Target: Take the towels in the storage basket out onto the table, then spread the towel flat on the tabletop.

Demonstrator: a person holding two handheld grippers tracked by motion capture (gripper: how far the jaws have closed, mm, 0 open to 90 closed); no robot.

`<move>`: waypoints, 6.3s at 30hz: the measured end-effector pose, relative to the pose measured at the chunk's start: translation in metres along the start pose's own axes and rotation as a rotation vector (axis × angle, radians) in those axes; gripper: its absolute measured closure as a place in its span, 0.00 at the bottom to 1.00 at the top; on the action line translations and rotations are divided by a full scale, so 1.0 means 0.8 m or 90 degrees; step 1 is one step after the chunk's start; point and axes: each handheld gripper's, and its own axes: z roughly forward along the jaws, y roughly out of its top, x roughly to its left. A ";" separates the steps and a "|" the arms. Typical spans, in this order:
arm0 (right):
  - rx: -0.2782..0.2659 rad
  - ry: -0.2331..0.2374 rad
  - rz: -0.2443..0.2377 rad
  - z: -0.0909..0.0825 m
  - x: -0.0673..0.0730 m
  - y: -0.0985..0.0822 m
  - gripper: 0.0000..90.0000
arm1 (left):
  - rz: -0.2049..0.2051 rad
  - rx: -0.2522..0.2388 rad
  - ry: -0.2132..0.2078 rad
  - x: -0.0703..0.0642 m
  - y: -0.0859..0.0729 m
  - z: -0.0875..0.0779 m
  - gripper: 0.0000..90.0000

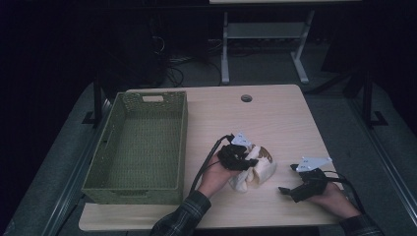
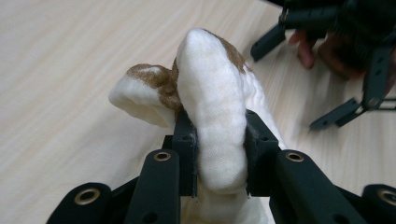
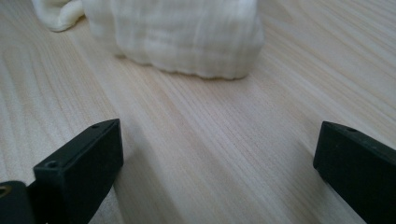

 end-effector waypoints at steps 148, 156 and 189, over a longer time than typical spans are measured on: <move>-0.048 0.007 0.075 0.004 -0.116 0.068 0.94 | -0.086 0.038 0.192 0.011 -0.076 -0.041 0.48; -0.063 0.005 0.083 -0.004 -0.124 0.063 0.95 | -0.112 0.018 0.203 0.014 -0.075 -0.044 0.55; -0.111 -0.004 0.094 -0.039 -0.143 0.061 0.95 | -0.141 -0.012 0.249 0.036 -0.027 -0.056 0.96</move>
